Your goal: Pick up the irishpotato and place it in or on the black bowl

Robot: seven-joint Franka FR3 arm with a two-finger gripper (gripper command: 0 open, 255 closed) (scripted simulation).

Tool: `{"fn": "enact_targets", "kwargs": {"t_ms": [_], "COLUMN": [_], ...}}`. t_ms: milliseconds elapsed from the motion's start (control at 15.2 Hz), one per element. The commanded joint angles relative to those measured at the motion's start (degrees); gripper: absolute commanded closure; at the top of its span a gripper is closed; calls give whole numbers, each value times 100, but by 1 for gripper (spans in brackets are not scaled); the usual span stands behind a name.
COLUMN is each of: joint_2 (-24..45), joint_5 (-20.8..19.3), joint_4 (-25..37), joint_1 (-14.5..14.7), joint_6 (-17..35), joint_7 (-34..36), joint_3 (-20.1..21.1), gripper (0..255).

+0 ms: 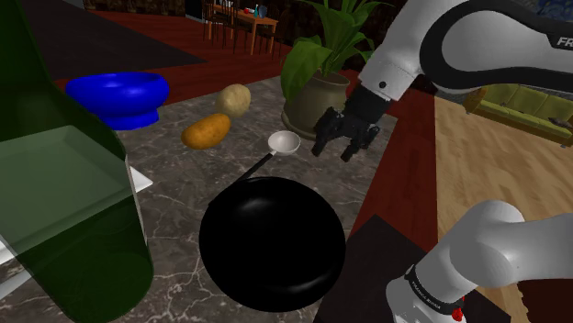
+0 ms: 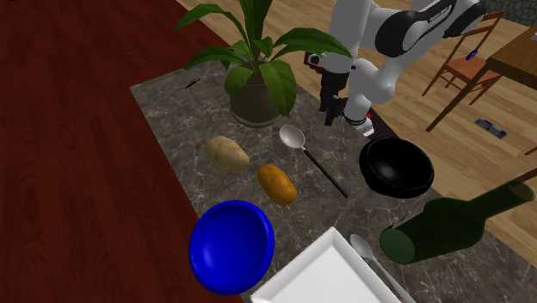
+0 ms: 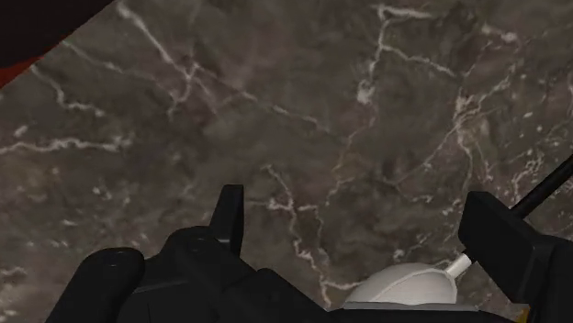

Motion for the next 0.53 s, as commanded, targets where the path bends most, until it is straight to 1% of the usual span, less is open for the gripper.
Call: {"fn": "enact_targets", "kwargs": {"t_ms": [0,264,462], "joint_2": [131,576,980], "joint_5": [228,472,477], "joint_4": [6,237,520], "joint_1": [-89,-420,-797], "joint_6": [480,1381,2020], "joint_7": [557,1607,2441], "joint_3": [361,1107,1704], "gripper": [0,0,0]}}
